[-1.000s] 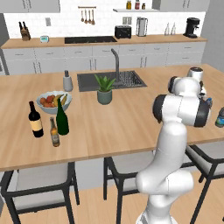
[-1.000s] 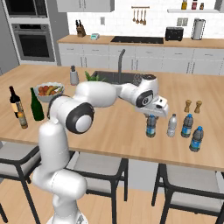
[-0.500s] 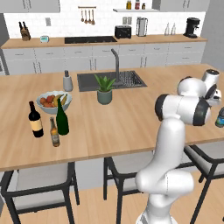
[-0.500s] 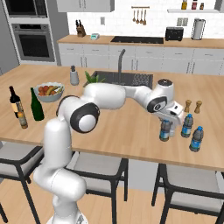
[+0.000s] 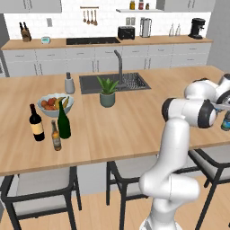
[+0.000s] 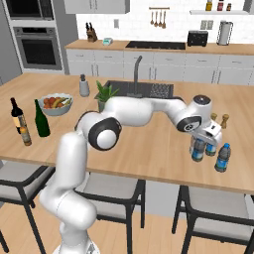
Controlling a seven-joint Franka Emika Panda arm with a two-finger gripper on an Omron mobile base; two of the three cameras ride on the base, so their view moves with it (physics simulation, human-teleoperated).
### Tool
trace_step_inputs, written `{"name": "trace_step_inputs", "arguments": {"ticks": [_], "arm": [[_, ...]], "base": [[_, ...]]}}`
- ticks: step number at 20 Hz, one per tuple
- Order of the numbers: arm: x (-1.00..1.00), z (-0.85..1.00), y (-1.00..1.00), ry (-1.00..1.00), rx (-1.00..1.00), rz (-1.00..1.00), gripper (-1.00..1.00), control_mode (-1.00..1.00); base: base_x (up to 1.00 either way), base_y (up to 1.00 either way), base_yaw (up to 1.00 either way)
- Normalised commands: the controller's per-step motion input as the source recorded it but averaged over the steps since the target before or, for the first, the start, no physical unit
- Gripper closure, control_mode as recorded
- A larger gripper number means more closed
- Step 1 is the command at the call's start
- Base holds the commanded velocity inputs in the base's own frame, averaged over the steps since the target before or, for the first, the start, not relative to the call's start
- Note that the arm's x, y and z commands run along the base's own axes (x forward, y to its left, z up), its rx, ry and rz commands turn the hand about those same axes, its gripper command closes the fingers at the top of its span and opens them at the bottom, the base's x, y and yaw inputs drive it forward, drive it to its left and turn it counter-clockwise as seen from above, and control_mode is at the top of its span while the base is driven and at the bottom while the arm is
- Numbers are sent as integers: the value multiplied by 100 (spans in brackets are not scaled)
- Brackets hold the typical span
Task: Move the plastic bottles in the middle to the plastics group, and the glass bottles in the middle to the glass group.
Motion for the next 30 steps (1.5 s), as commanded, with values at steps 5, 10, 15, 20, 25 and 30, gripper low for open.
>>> {"name": "trace_step_inputs", "arguments": {"ticks": [5,10,15,20,25,30], "arm": [[0,-1,-19,0,1,-1,100,-100],[0,-32,0,0,0,0,100,-100],[0,-51,0,0,0,0,100,-100],[0,-37,0,-5,0,0,100,-100],[0,6,9,-1,-1,0,100,-100],[-3,3,21,0,-4,0,100,-100]], "base": [[0,0,0],[0,0,0],[0,0,0],[0,0,0],[0,0,0],[0,0,0]]}}
